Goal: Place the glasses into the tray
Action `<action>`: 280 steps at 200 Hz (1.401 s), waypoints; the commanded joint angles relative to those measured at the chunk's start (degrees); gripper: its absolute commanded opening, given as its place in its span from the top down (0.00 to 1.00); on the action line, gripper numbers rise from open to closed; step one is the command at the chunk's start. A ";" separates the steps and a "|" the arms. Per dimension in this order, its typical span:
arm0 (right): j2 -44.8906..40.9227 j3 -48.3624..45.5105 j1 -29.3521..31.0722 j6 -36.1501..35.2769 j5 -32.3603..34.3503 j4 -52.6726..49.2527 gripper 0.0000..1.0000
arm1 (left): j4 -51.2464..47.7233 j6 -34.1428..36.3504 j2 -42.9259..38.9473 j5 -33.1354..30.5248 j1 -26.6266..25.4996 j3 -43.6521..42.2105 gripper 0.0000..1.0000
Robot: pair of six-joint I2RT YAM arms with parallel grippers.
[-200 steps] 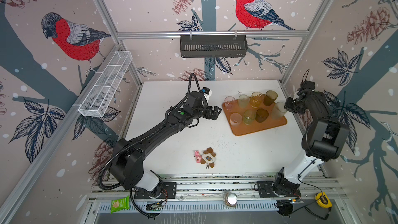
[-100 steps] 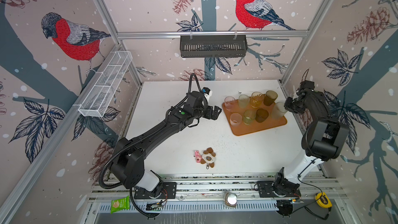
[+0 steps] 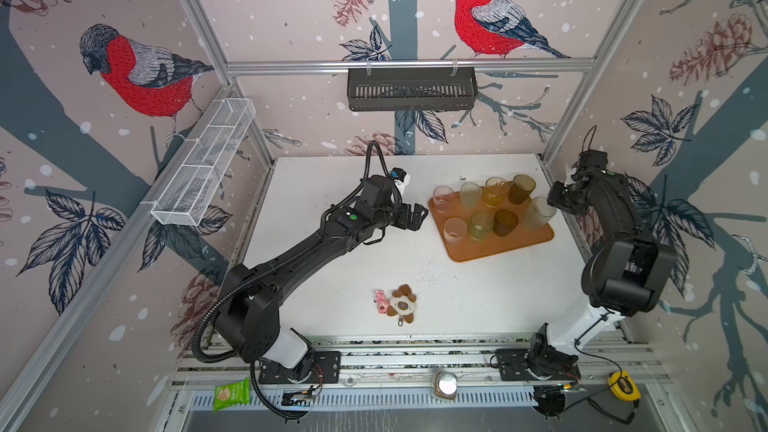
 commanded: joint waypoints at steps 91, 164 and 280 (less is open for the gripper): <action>-8.79 -1.31 3.50 3.32 2.02 -0.63 0.51 | 1.64 -2.27 1.96 3.80 1.74 2.34 0.03; -16.94 -3.94 5.29 3.88 1.50 -0.14 0.49 | 2.48 -5.45 5.78 6.69 3.89 4.34 0.09; -30.80 -14.10 10.46 -2.44 -1.83 9.92 0.31 | 12.37 -17.55 18.64 14.17 4.21 5.29 0.23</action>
